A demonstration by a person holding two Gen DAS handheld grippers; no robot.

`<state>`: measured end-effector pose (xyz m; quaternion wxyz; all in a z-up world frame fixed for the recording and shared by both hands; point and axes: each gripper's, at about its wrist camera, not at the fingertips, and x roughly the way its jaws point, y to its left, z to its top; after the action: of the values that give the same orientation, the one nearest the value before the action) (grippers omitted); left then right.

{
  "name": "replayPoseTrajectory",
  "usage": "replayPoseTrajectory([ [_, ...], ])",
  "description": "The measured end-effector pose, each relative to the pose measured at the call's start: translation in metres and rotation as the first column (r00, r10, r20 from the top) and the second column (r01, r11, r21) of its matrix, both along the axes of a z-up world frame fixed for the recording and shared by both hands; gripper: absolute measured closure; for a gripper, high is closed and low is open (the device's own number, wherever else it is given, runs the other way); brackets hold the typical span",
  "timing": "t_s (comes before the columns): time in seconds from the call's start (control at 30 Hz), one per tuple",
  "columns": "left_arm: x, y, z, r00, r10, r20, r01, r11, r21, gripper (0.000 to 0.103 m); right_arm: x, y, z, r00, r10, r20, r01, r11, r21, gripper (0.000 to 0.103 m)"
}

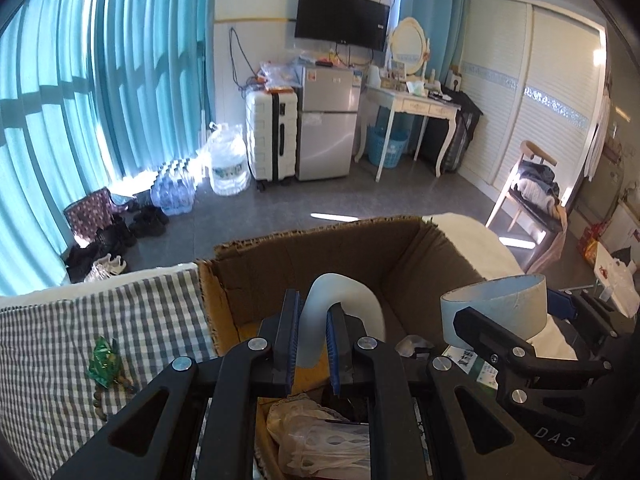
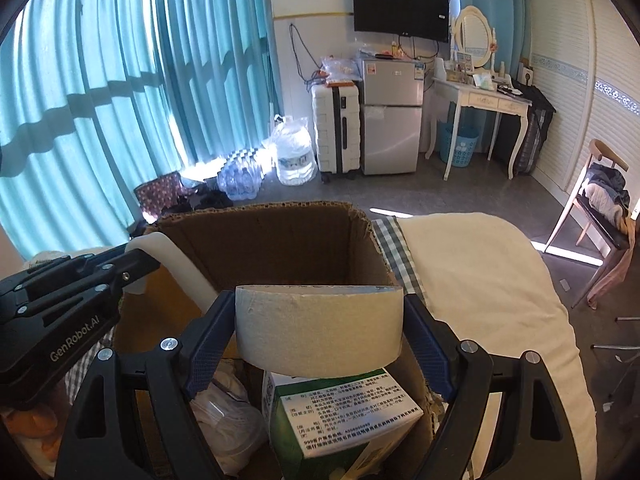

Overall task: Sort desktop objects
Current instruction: 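Open the right gripper to drop the tape roll while the left drops the foam tube, then move both grippers back over the green packet and bead bracelet on the bed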

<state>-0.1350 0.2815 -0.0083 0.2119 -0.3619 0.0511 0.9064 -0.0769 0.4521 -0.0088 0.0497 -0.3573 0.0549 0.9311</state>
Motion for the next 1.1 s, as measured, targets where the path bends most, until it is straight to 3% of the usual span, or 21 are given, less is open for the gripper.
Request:
replayPoseTrajectory([
  [0.2, -0.008, 0.004, -0.019, 0.999, -0.003, 0.036, 0.003, 1.0, -0.018, 0.09, -0.013, -0.002, -0.021, 0.996, 0.016, 0.089, -0.02, 0.999, 0.045, 0.021],
  [0.37, -0.006, 0.001, -0.018, 0.999, 0.0, 0.034, 0.0, 1.0, -0.022, 0.086, -0.014, -0.003, -0.023, 0.994, -0.004, 0.108, -0.004, 0.997, 0.076, 0.021],
  [0.5, -0.003, 0.001, -0.015, 1.0, 0.004, 0.026, -0.003, 0.999, -0.038, 0.076, -0.008, -0.001, -0.017, 0.997, -0.01, 0.079, 0.005, 0.998, 0.065, 0.02],
  [0.6, 0.0, -0.003, -0.01, 1.0, 0.023, 0.018, -0.022, 0.999, -0.04, 0.045, -0.008, -0.004, -0.013, 0.998, -0.018, 0.061, 0.011, 0.995, 0.1, 0.02],
  [0.77, 0.007, -0.015, 0.008, 0.999, 0.042, -0.016, -0.042, 0.999, -0.004, 0.036, 0.002, -0.006, -0.001, 1.0, -0.026, -0.007, 0.027, 0.994, 0.102, 0.009],
  [1.1, 0.036, -0.035, 0.046, 0.992, 0.061, -0.108, -0.062, 0.998, -0.008, 0.028, 0.016, -0.016, 0.029, 0.992, -0.002, -0.128, 0.007, 0.999, 0.043, 0.008],
])
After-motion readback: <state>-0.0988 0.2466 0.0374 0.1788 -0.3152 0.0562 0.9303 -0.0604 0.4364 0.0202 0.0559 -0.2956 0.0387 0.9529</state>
